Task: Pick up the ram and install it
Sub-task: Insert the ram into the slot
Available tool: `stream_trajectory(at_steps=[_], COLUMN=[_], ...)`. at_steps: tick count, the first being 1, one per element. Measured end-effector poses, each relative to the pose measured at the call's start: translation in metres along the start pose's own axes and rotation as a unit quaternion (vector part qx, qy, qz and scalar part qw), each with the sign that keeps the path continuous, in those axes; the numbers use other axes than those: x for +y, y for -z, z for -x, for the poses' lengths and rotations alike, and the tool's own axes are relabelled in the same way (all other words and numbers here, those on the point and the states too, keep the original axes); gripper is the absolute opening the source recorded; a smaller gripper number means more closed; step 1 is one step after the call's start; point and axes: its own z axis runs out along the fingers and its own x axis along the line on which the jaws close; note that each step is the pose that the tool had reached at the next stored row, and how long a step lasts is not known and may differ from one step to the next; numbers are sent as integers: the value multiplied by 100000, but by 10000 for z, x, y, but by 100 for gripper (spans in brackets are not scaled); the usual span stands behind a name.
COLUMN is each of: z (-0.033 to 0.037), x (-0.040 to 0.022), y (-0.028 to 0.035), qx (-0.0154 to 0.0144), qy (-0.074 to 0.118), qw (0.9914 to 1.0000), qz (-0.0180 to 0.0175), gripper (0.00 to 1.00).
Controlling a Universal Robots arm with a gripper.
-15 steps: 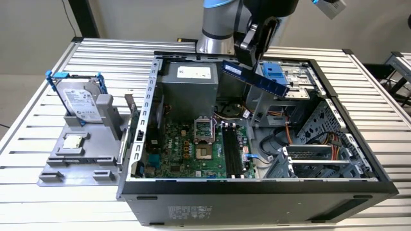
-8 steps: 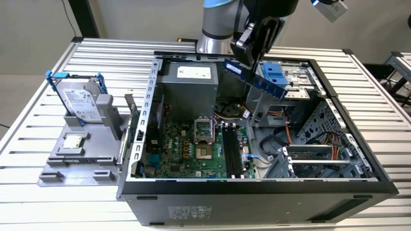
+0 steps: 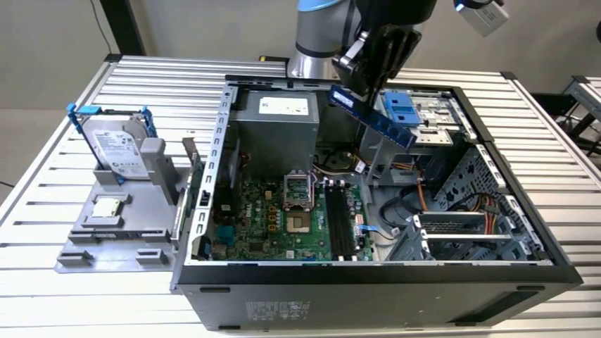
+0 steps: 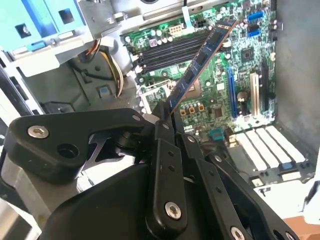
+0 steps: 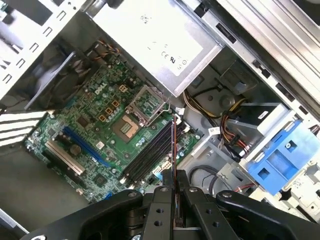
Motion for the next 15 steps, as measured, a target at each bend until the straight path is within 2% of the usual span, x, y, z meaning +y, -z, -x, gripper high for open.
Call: stream_trajectory(at_steps=[4, 7, 11, 15], z=[0, 0, -1, 0], x=[0, 0, 0, 0], y=[0, -1, -1, 0], qx=[-17, -34, -49, -52], qy=[-3038, -5491, -8733, -11746], qw=[99954, 99849, 99618, 99308], qz=[-8, -16, -26, -45], gripper=[0, 0, 0, 0])
